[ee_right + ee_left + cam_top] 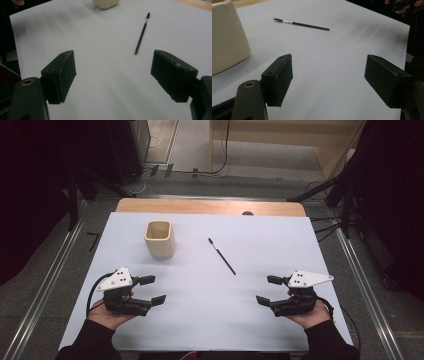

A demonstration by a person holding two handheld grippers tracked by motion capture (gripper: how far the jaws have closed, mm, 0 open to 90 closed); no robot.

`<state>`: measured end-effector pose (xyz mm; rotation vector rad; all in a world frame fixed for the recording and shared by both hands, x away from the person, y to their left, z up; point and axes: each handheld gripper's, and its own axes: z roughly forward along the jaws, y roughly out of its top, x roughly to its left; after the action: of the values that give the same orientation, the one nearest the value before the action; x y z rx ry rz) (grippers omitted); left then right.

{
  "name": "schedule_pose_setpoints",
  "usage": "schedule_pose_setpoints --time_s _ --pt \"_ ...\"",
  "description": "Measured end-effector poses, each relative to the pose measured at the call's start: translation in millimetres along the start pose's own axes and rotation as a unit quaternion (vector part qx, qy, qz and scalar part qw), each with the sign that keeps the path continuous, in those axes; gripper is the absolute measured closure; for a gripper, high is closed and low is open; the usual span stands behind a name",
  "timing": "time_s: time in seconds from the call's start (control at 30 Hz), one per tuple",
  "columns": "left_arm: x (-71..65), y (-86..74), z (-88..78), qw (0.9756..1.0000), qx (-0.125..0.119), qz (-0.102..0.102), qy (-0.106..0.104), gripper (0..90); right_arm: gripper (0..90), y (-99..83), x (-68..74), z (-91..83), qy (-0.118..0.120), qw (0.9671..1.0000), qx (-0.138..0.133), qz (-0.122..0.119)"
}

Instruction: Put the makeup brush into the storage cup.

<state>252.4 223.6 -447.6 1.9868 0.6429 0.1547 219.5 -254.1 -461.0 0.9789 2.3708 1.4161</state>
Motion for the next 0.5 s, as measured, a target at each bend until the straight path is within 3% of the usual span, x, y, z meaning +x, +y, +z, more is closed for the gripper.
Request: schedule_pose_setpoints --time_s 0.27,0.5 --pt "0.6 -0.1 0.9 1.0 0.004 -0.003 -0.002 22.8 21.9 -2.3 -4.6 -3.4 0.001 1.0 -0.007 0.006" --pt "-0.1 0.0 1.3 1.0 0.006 -0.002 -0.002 22.7 21.8 -3.9 -4.7 -0.5 0.0 1.0 0.007 0.0"
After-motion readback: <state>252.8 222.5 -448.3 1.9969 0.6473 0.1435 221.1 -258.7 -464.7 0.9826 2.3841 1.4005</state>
